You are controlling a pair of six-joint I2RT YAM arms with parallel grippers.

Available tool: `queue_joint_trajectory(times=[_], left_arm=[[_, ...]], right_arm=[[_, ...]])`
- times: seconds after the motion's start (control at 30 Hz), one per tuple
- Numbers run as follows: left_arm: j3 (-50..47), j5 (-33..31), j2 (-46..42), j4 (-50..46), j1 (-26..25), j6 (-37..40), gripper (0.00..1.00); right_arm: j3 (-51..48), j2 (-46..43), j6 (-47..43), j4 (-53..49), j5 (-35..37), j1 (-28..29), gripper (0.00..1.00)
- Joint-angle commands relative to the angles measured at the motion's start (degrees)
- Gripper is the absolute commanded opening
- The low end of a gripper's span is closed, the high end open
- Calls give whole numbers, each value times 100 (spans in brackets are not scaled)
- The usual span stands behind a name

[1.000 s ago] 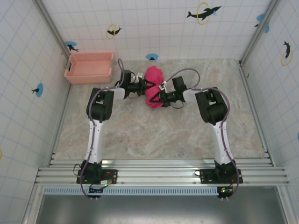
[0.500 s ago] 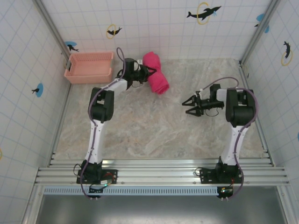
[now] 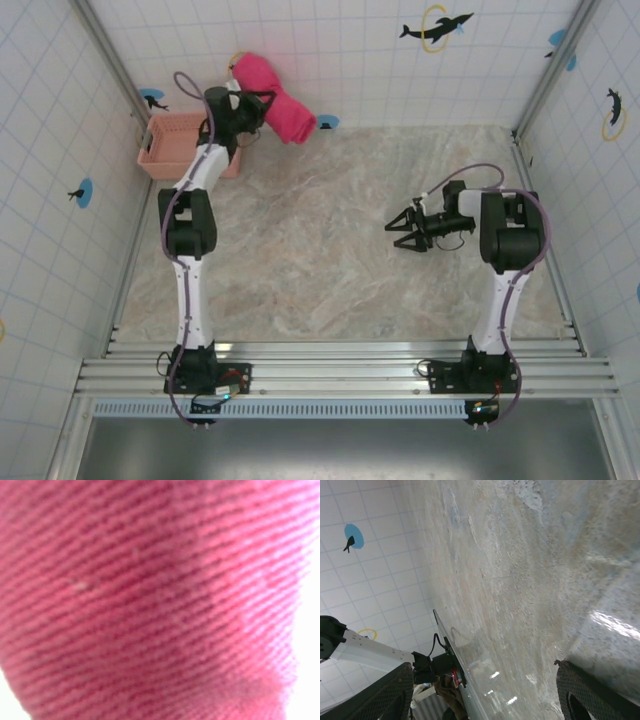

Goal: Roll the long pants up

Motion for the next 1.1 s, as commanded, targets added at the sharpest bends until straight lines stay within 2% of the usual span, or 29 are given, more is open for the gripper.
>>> queue_joint_trajectory(times=[0.0, 0.23, 0.37, 0.5, 0.7, 0.97, 1.07], left_arm=[[-209, -250, -1122, 761, 374, 317, 0], [-1440, -703, -1527, 1409, 1135, 32, 0], [-1848, -1122, -1282, 2283, 1309, -670, 0], [-1351, -1131, -953, 1481, 1335, -205, 0], [-1359, -1440, -519, 1505, 1347, -240, 0], [-2514, -2450, -869, 1020, 1424, -300, 0], [-2832, -2748, -991, 1150, 1465, -331, 0]], right_arm=[[39, 312, -144, -119, 689, 214, 77], [9, 297, -224, -119, 556, 394, 78], [12, 207, -324, -184, 420, 493, 78], [0, 94, -446, -382, 410, 565, 78], [163, -129, -252, -447, 469, 590, 78], [748, -103, 171, -435, 700, 731, 78], [888, -37, 241, -428, 732, 830, 79]])
